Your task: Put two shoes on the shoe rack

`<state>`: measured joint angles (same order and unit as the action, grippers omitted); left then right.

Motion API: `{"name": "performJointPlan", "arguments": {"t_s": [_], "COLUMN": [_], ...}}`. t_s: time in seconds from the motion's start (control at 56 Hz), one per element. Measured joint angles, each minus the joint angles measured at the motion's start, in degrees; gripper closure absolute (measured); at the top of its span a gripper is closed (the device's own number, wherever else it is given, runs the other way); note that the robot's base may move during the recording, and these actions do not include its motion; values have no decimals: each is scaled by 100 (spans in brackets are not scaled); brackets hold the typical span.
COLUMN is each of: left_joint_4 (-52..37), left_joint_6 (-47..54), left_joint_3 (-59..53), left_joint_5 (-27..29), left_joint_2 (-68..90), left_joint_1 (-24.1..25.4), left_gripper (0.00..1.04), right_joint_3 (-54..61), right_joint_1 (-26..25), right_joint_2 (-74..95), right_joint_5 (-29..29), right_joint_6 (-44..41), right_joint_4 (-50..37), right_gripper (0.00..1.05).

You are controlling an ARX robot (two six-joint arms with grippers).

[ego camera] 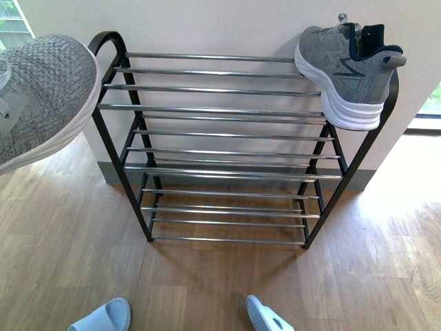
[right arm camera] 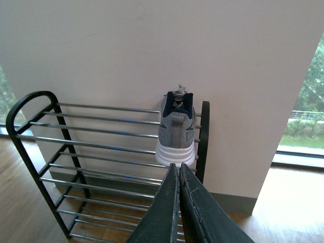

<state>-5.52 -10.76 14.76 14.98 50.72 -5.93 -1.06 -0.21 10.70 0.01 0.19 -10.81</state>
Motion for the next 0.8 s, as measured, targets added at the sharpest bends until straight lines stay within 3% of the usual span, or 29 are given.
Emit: {"name": "performJointPlan", "arguments": {"t_s": [0.179, 0.5, 0.697, 0.804], "left_joint_4": [0, 0, 0, 0], "left_joint_6": [0, 0, 0, 0], "left_joint_3": [0, 0, 0, 0], "left_joint_5": [0, 0, 0, 7], "left_joint_2": [0, 0, 0, 0], "left_joint_1": [-2, -2, -2, 2], "left_gripper": [103, 103, 103, 103], "right_joint_3": [-2, -2, -2, -2], "right_joint_1": [0, 9, 9, 9], "right_joint_2": [-848, -1034, -1038, -1038], "right_joint_5": [0, 0, 0, -22], "right_joint_6": [0, -4, -2, -2], "right_joint_4": [997, 1064, 1067, 1067], "right_gripper": [103, 101, 60, 45]}}
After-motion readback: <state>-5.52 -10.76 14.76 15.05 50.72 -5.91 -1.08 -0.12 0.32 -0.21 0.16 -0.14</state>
